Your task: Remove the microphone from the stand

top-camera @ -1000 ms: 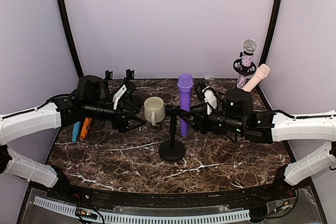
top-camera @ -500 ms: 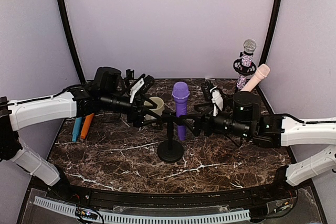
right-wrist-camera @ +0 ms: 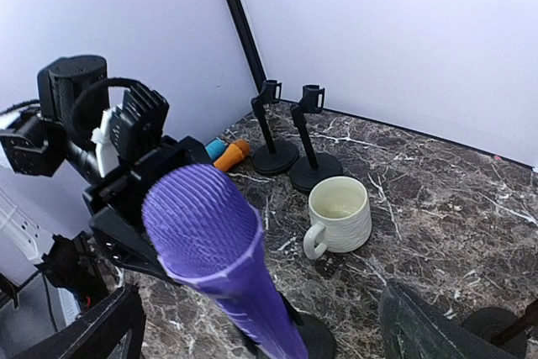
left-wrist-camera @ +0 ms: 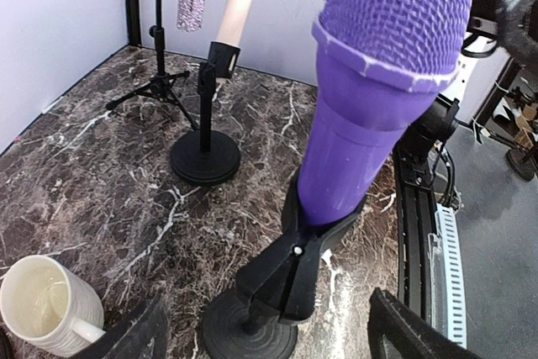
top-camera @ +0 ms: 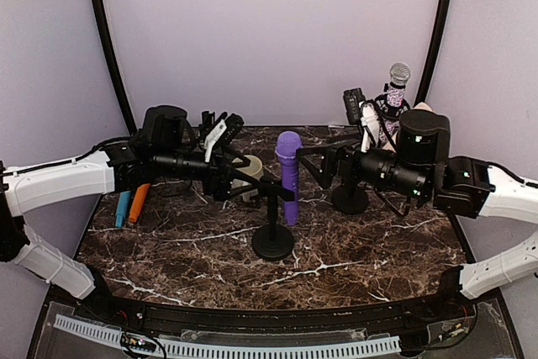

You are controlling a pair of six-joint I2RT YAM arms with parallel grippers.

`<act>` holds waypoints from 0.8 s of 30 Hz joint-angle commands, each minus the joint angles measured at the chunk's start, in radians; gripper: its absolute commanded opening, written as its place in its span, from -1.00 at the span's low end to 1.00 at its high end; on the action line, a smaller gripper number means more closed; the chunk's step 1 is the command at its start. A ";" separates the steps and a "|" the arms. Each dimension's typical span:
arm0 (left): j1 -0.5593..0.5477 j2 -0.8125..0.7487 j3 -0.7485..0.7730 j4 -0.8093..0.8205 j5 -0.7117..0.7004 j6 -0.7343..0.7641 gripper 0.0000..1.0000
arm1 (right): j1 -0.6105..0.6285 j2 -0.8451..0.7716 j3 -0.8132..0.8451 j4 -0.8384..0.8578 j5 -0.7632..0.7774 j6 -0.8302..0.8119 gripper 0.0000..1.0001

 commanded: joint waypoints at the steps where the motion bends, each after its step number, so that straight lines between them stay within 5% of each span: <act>1: -0.002 -0.103 -0.049 0.095 -0.116 -0.141 0.67 | 0.087 0.021 0.138 -0.100 0.170 0.059 0.97; 10: -0.002 -0.220 -0.149 0.150 -0.332 -0.251 0.67 | 0.186 0.237 0.388 -0.282 0.498 0.192 0.97; 24: -0.002 -0.256 -0.197 0.128 -0.382 -0.274 0.67 | 0.228 0.384 0.509 -0.412 0.606 0.217 0.57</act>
